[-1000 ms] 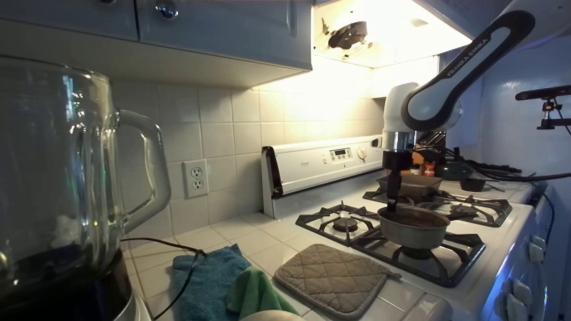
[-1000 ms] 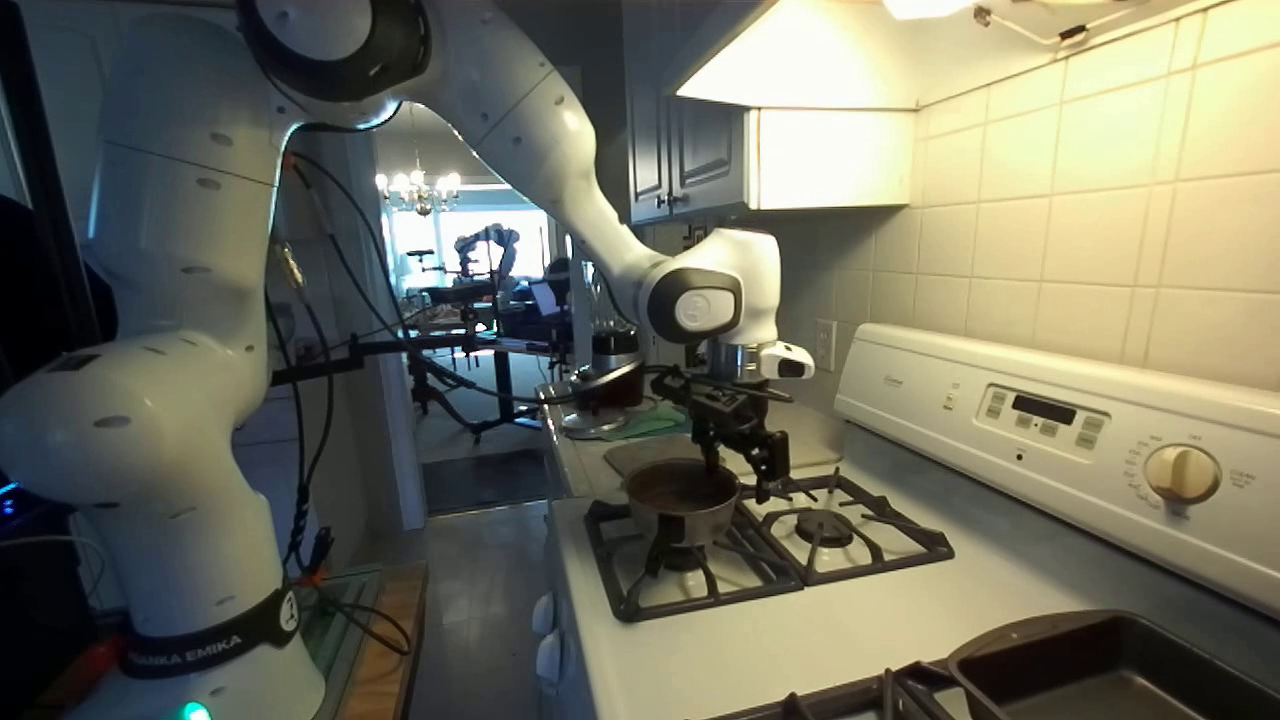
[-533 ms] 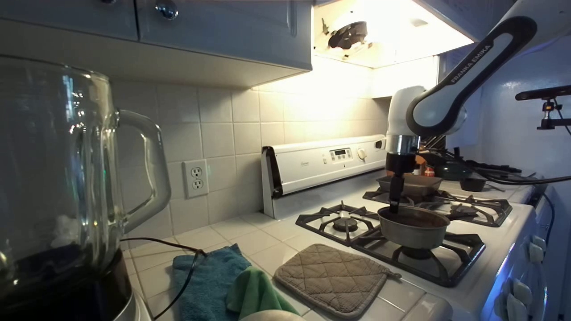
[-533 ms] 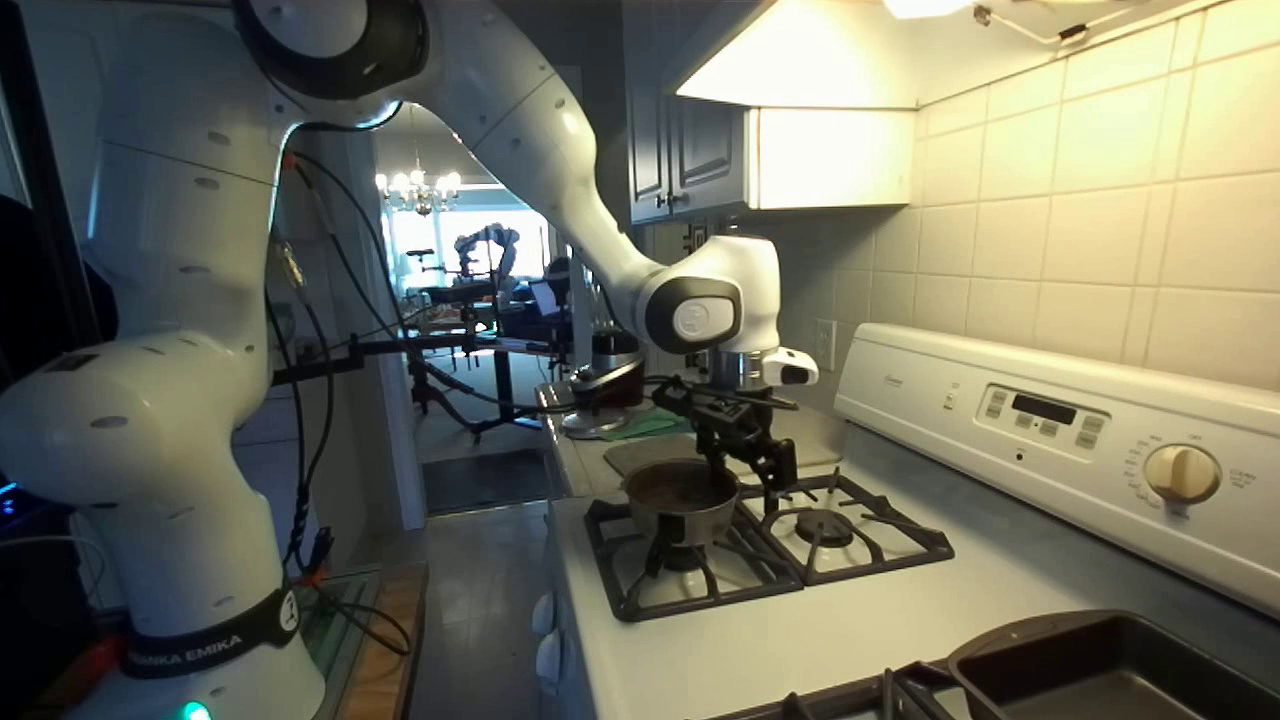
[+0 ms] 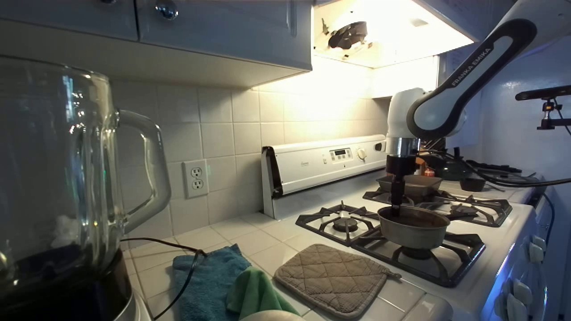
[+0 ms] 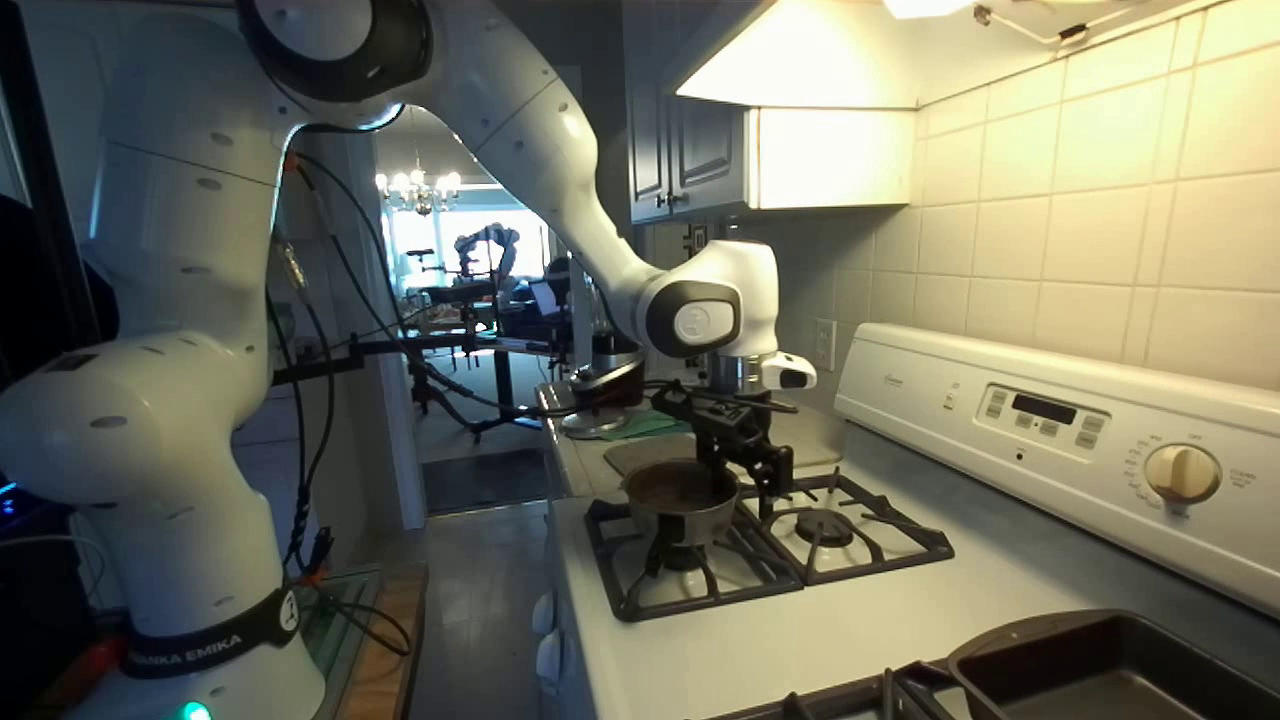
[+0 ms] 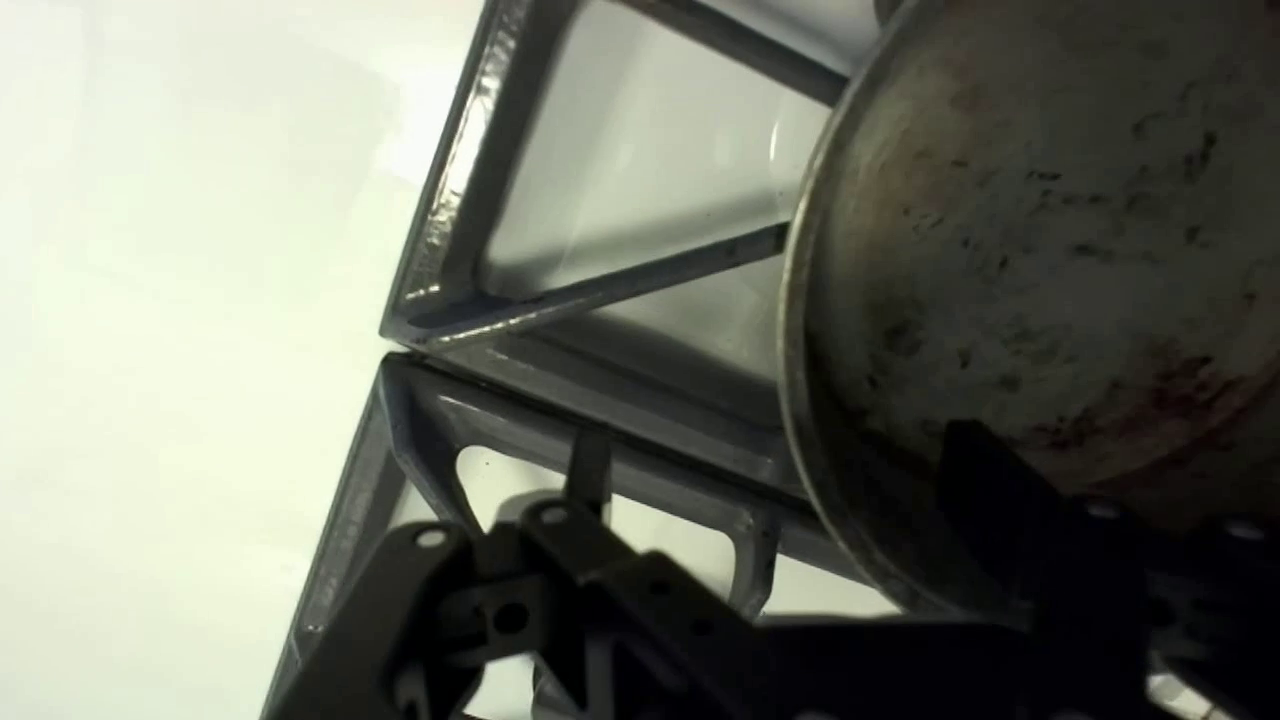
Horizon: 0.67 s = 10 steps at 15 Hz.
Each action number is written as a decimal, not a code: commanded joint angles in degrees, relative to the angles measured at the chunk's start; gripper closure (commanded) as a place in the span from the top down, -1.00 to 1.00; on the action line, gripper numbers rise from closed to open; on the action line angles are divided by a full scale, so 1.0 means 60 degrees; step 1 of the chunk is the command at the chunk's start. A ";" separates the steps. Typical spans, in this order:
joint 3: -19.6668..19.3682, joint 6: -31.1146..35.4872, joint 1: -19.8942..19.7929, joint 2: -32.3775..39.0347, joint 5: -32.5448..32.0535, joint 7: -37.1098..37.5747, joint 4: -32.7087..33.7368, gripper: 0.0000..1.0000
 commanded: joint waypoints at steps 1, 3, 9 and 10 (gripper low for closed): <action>0.0074 -0.0087 -0.0037 0.0111 -0.0273 -0.0020 0.0030 0.09; 0.0083 -0.0097 -0.0039 0.0164 -0.0297 -0.0027 0.0052 -0.20; 0.0087 -0.0108 -0.0040 0.0241 -0.0307 0.0035 0.0105 -0.98; 0.0088 -0.0123 -0.0039 0.0246 -0.0304 0.0043 0.0119 -1.00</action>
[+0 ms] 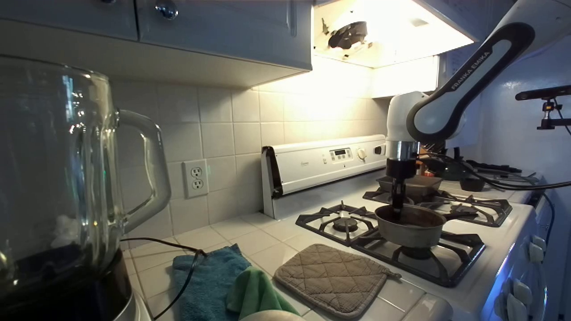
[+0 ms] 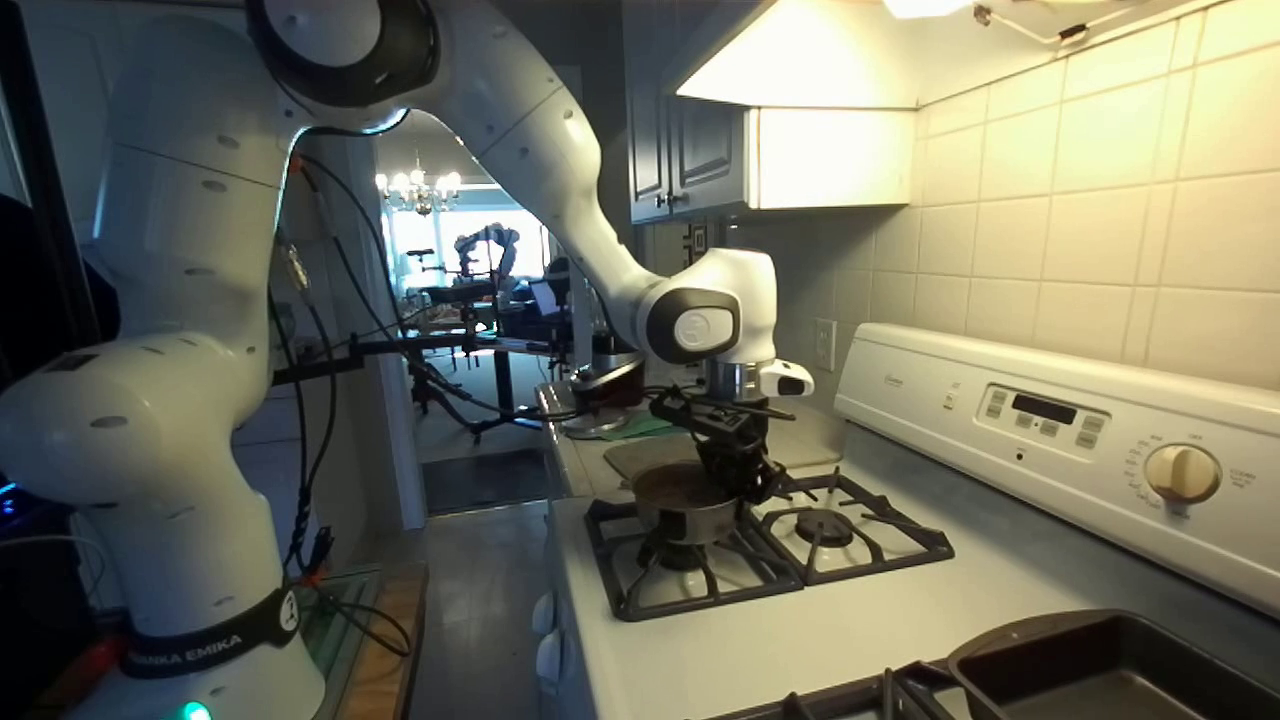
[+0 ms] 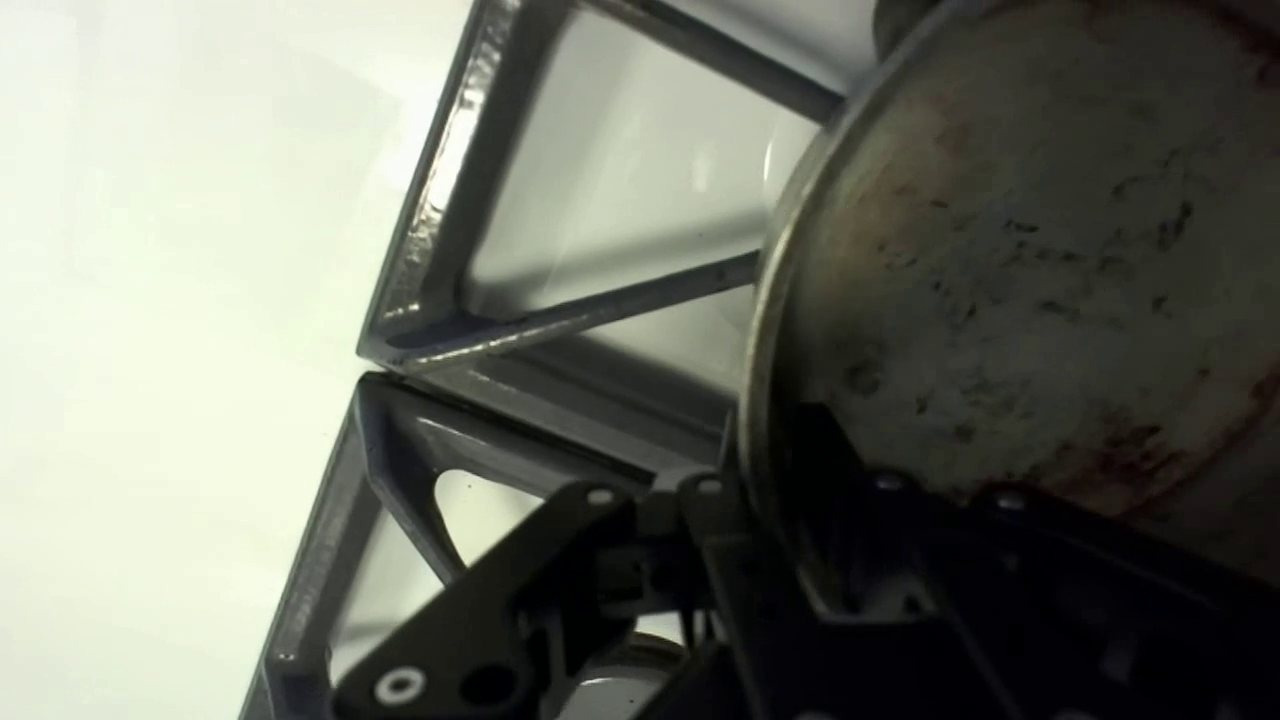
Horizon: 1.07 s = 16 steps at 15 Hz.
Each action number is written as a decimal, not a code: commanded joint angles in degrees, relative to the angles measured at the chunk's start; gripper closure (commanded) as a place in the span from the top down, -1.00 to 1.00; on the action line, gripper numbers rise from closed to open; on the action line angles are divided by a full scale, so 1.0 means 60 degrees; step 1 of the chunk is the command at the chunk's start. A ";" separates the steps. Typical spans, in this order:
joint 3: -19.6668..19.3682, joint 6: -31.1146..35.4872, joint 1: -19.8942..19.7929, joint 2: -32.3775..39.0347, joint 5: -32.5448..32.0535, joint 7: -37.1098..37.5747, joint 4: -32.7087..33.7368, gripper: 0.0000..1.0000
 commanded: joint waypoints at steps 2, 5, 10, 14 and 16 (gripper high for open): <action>0.0062 -0.0175 -0.0048 0.0084 -0.0154 0.0075 0.0163 -1.00; 0.0065 -0.0279 -0.0041 0.0111 -0.0156 0.0084 0.0263 -0.97; 0.0239 -0.0680 -0.0084 0.0123 0.0070 -0.0187 0.0499 -0.97; 0.0440 -0.1107 -0.0129 0.0250 0.0266 -0.0514 0.0864 -0.97; 0.0520 -0.1367 -0.0159 0.0351 0.0382 -0.0703 0.1071 -0.97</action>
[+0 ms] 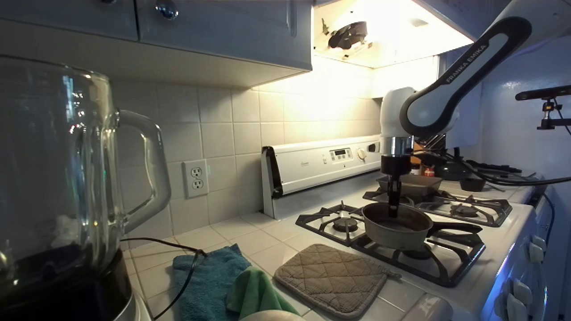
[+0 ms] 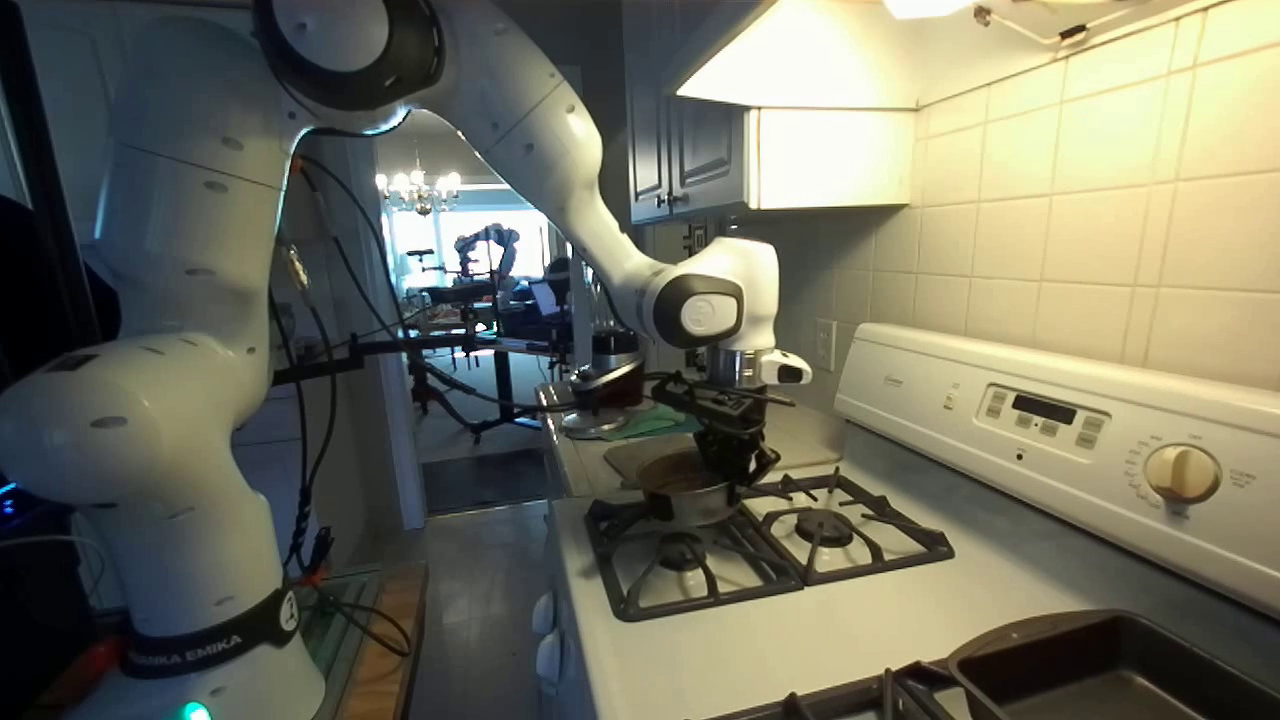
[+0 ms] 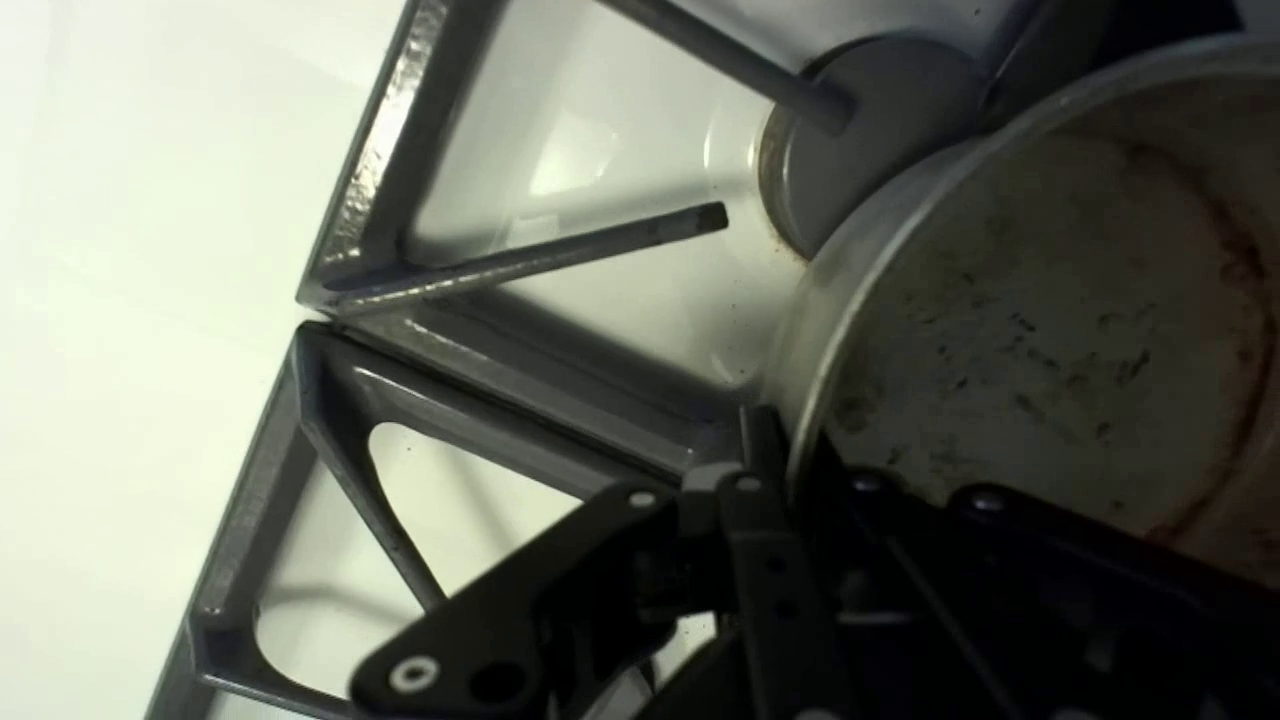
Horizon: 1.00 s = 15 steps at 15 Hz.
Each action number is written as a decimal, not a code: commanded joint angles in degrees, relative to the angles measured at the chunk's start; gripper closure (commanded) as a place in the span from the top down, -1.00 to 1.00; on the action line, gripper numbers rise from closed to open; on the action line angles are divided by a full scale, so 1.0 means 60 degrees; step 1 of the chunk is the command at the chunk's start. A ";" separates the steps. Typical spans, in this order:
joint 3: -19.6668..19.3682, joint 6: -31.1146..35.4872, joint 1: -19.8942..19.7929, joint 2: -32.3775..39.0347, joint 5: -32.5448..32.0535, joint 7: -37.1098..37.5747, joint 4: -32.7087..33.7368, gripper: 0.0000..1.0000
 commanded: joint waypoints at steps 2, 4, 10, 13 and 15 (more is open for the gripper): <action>0.0267 -0.0770 -0.0193 0.0471 0.0379 -0.0619 0.0780 -0.97; 0.0355 -0.1016 -0.0279 0.0683 0.0584 -0.0879 0.1048 -0.97; 0.0697 -0.1907 -0.0590 0.1270 0.1332 -0.1816 0.1927 -0.97; 0.0791 -0.2270 -0.0583 0.1435 0.1388 -0.1953 0.2299 -0.97; 0.0849 -0.2428 -0.0499 0.1464 0.1343 -0.1897 0.2470 -0.97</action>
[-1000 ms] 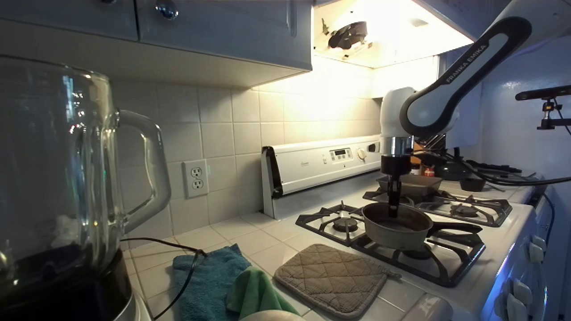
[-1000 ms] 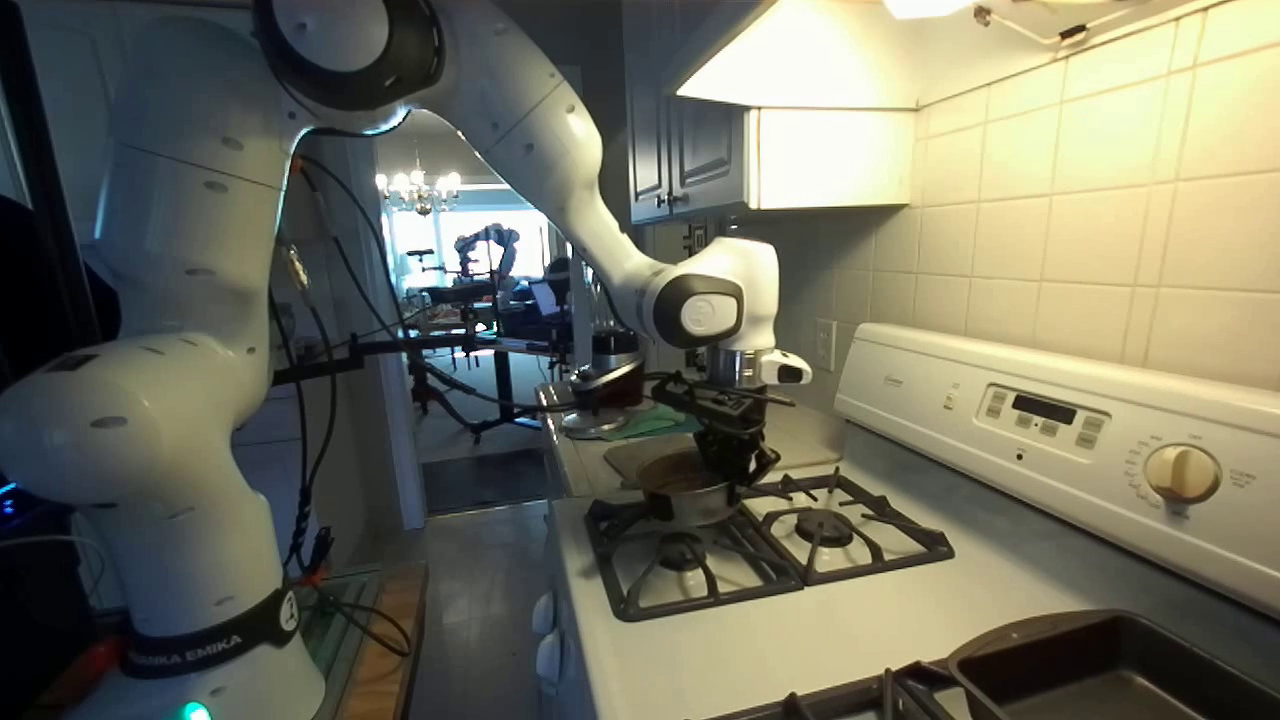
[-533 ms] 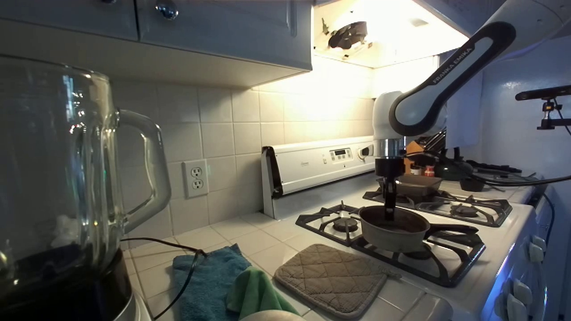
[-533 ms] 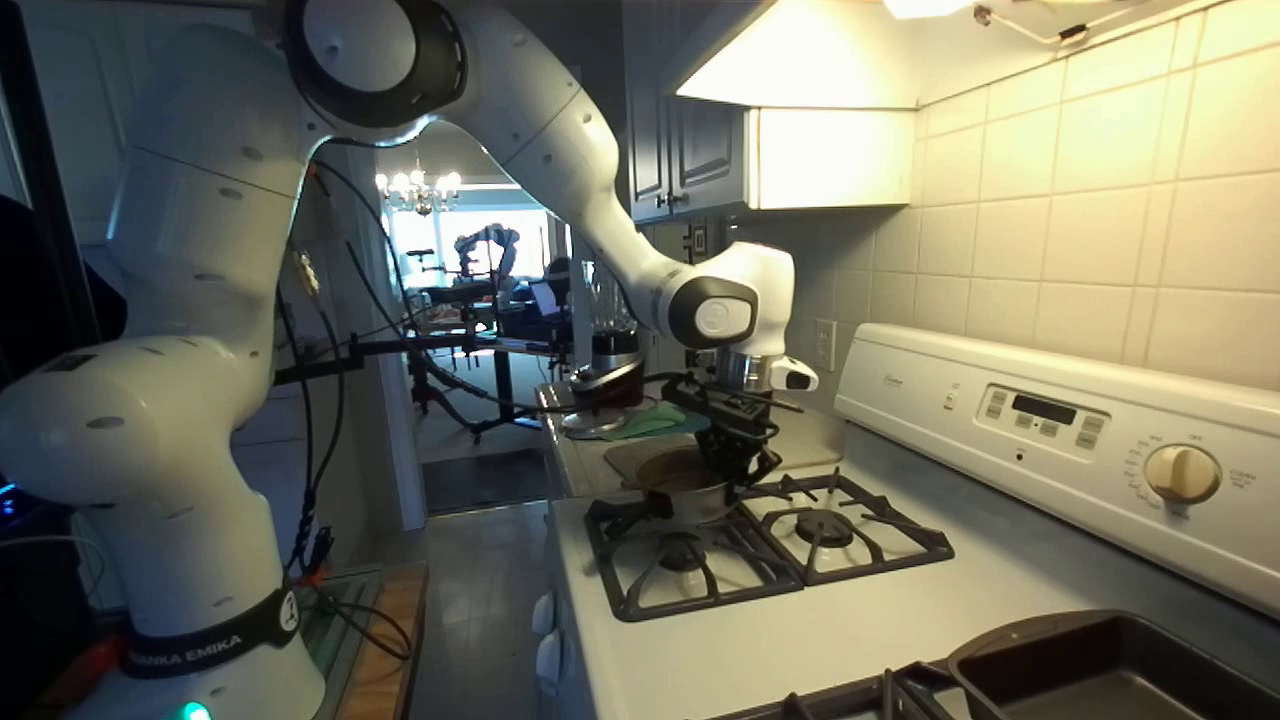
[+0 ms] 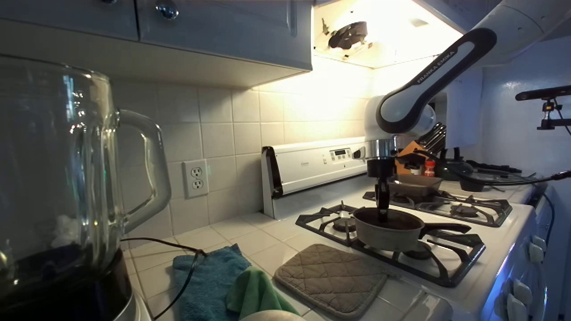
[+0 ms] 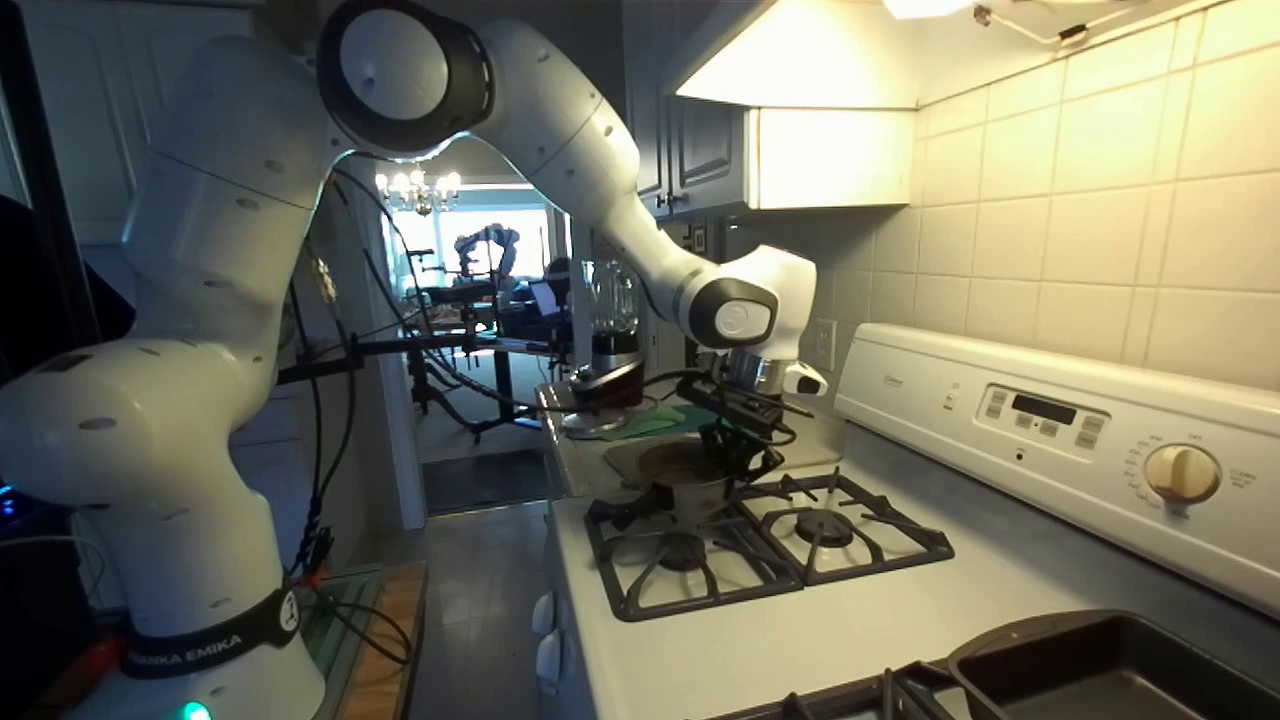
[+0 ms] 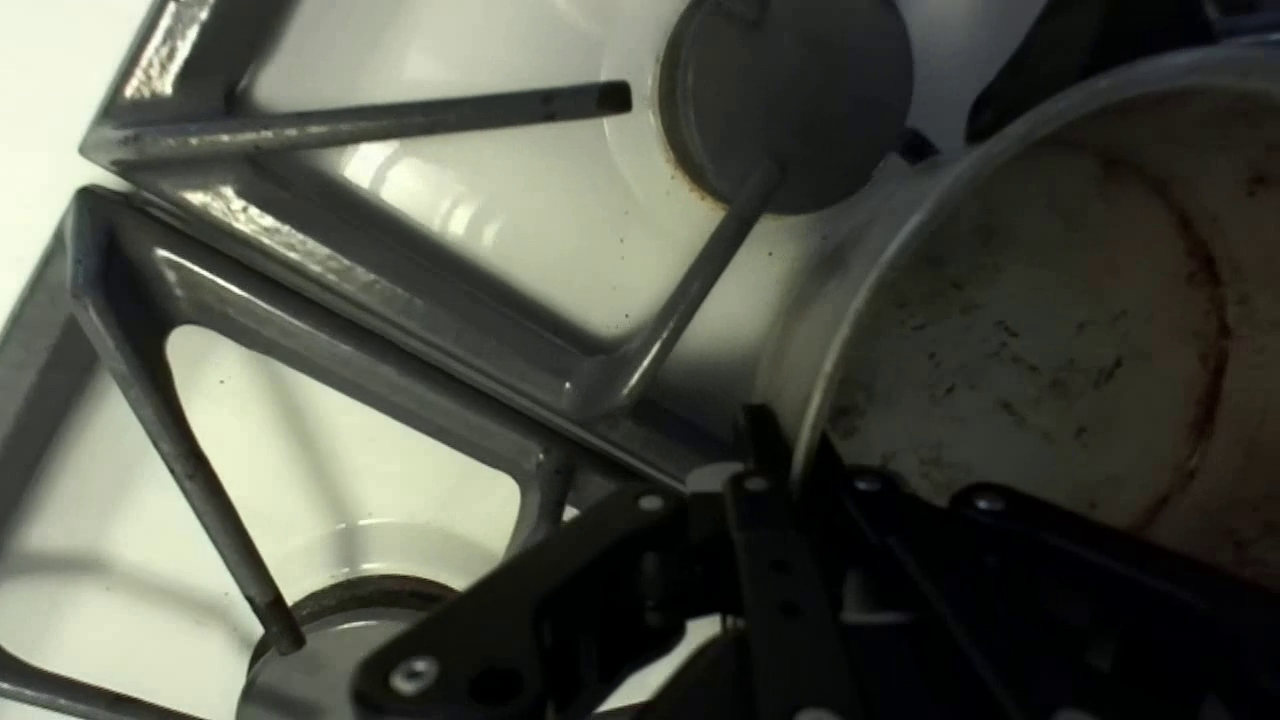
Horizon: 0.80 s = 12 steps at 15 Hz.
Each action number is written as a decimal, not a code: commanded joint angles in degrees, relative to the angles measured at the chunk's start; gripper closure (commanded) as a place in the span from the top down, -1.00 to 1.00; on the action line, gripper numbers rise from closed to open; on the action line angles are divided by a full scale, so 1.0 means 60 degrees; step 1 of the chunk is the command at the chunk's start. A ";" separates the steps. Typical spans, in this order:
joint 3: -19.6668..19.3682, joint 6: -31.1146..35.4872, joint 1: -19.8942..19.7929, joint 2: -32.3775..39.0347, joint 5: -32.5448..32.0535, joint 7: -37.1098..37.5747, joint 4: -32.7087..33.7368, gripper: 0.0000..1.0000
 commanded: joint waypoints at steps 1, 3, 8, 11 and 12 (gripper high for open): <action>0.0249 -0.0594 -0.0019 0.0155 0.0244 -0.0199 0.0590 -0.97; 0.0297 -0.0711 0.0084 0.0168 0.0159 -0.0101 0.0716 -0.97; 0.0385 -0.1009 0.0455 0.0315 -0.0136 -0.0030 0.1133 -0.97; 0.0369 -0.1292 0.0809 0.0550 -0.0460 0.0045 0.1557 -0.97; 0.0355 -0.1364 0.0925 0.0632 -0.0571 0.0083 0.1689 -0.97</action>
